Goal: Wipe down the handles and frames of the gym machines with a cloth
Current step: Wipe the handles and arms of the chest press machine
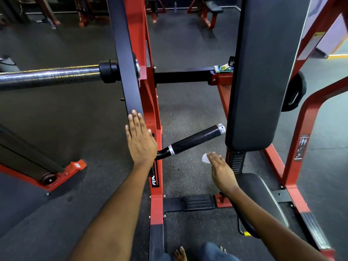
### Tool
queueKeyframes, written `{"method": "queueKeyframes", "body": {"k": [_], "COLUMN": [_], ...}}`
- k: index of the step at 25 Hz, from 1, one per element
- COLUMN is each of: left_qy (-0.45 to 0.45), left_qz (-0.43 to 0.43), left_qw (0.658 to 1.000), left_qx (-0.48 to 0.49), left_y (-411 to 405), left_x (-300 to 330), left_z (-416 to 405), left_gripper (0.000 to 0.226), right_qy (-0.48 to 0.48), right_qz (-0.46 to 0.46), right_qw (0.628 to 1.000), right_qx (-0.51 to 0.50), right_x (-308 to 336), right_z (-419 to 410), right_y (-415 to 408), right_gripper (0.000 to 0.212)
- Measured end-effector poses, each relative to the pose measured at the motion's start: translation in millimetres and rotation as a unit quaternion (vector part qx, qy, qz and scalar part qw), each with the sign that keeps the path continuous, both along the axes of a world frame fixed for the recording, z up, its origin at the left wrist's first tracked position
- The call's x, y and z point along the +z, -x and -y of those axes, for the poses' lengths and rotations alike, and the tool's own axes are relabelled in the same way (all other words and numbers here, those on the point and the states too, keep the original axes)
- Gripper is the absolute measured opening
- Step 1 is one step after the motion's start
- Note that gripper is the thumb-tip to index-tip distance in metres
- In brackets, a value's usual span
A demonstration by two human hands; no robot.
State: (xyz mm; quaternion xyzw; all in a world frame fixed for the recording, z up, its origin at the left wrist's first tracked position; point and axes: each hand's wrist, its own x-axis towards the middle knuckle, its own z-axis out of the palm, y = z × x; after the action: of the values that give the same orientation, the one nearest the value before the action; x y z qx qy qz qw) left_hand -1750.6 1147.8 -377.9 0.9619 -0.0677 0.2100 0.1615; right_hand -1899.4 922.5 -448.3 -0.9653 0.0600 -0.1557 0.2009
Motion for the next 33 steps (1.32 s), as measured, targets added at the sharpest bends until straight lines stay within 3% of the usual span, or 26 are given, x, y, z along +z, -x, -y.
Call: {"method": "queueKeyframes", "body": {"k": [2,4,7,8,9,14,15,17,19,21,22,23,26,33], "left_qy": [-0.001,0.004,-0.003,-0.005,-0.006,-0.019,-0.023,0.028,0.193,0.342,0.392,0.419,0.461,0.589], "left_qz": [0.006,0.012,0.014,0.015,0.016,0.009,0.016,0.0,-0.156,-0.341,-0.392,-0.42,-0.44,-0.5], "left_qw": [1.0,1.0,1.0,1.0,1.0,1.0,0.999,0.986,0.922,0.819,0.777,0.755,0.733,0.608], "left_qx": [-0.002,-0.004,-0.001,-0.001,-0.003,0.002,-0.021,-0.164,-0.296,-0.311,-0.298,-0.282,-0.241,-0.184], "left_y": [0.3,0.6,0.0,0.3,-0.2,2.7,6.6,19.6,32.9,44.6,47.6,48.3,51.6,52.7], "left_x": [-0.4,-0.5,-1.5,-1.6,-1.7,7.8,12.3,21.3,36.3,51.4,54.3,54.4,59.7,72.1], "left_z": [0.3,0.2,-1.1,-1.0,-0.2,-1.3,0.8,20.3,51.5,78.7,87.5,93.1,100.0,103.0], "left_gripper": [0.062,0.063,0.064,0.064,0.064,0.064,0.063,0.056,0.036,0.015,0.016,0.019,0.018,0.018], "right_qy": [-0.201,-0.402,-0.678,-0.72,-0.732,-0.672,-0.667,-0.641,-0.591,-0.568,-0.567,-0.565,-0.59,-0.661], "right_qz": [-0.018,0.005,0.01,0.001,-0.009,-0.031,-0.03,-0.048,-0.08,-0.096,-0.099,-0.105,-0.134,-0.085], "right_qw": [0.97,0.883,0.705,0.669,0.661,0.725,0.73,0.756,0.796,0.812,0.813,0.814,0.796,0.745], "right_qx": [-0.135,-0.242,-0.208,-0.184,-0.167,-0.15,-0.145,-0.122,-0.097,-0.09,-0.089,-0.085,-0.039,-0.028], "right_x": [16.3,38.7,64.4,70.3,73.1,87.8,94.9,110.4,127.5,143.2,149.9,155.6,163.5,161.0], "right_z": [-7.8,-7.6,2.2,3.1,3.4,-0.7,-1.2,-2.4,-4.9,-6.0,-5.5,-4.3,1.7,8.3], "right_y": [-0.4,-9.1,-20.3,-20.2,-19.7,-19.2,-20.7,-28.5,-37.4,-42.5,-42.7,-41.8,-36.1,-31.5], "right_gripper": [0.036,0.029,0.015,0.012,0.011,0.02,0.017,0.009,0.008,0.012,0.015,0.019,0.012,0.019]}}
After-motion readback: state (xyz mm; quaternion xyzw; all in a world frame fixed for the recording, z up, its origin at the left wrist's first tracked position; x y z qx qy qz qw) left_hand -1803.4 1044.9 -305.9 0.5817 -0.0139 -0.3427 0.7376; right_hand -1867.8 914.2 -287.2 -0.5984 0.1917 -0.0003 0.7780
